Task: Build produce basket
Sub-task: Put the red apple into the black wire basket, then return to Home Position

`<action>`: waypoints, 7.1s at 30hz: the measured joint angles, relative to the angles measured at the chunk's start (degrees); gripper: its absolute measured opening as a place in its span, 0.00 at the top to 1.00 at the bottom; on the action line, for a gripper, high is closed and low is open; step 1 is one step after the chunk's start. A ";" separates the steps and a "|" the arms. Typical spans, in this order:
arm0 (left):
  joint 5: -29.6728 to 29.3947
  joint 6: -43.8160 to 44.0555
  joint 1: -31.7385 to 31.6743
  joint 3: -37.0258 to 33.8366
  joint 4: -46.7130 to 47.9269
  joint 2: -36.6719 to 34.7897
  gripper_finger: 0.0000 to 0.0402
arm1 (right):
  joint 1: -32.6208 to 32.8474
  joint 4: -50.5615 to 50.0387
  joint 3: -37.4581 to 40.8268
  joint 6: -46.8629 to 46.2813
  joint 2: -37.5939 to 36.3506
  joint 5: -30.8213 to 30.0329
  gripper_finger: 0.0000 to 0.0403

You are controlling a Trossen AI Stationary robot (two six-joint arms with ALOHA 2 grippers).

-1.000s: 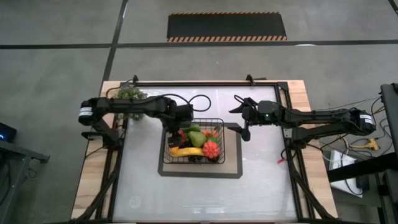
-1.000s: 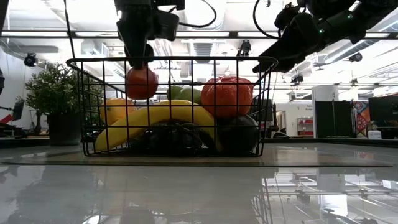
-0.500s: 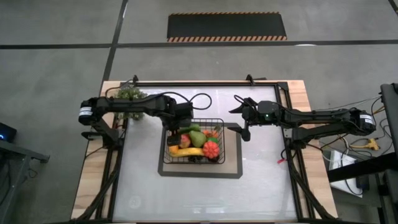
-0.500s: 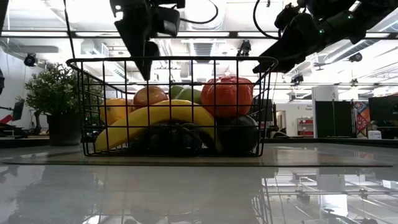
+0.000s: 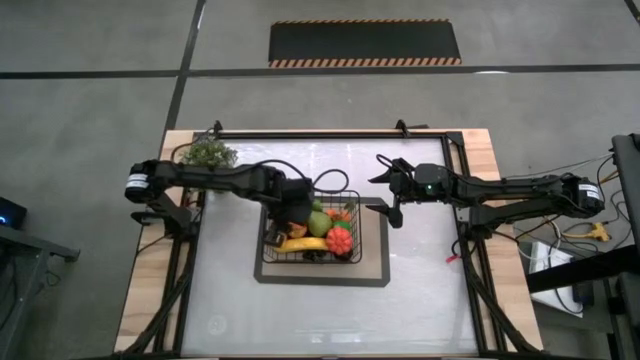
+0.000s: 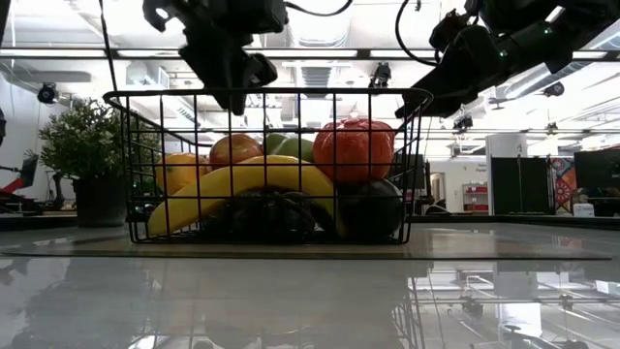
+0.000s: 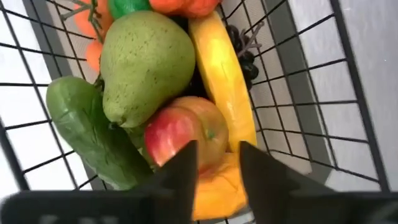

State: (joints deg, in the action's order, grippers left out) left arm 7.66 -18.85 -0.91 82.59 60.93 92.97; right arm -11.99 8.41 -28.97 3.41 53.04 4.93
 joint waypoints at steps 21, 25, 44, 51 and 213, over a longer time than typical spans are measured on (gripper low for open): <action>-7.03 0.97 -1.31 -7.72 -7.98 0.00 1.00 | -0.02 0.03 -0.02 -0.47 0.00 -0.02 0.09; -12.07 1.95 -2.05 -7.97 -7.99 0.00 1.00 | -0.02 0.03 0.00 -0.47 0.00 -0.02 0.09; -7.56 5.09 -2.36 -8.34 -7.97 -0.32 1.00 | -0.02 0.02 0.03 -0.83 0.00 -0.06 0.09; -5.12 6.58 -2.24 -8.28 -7.98 -0.96 1.00 | -0.02 0.01 0.04 -1.45 0.00 -0.07 0.09; -9.03 3.45 -3.37 -80.85 -67.94 -80.56 1.00 | 5.76 -7.00 28.33 15.93 -53.02 -10.58 0.09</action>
State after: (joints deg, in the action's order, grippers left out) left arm -1.37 -15.40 -4.28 1.74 -7.02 12.40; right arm -6.23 1.41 -0.64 19.33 0.01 -5.65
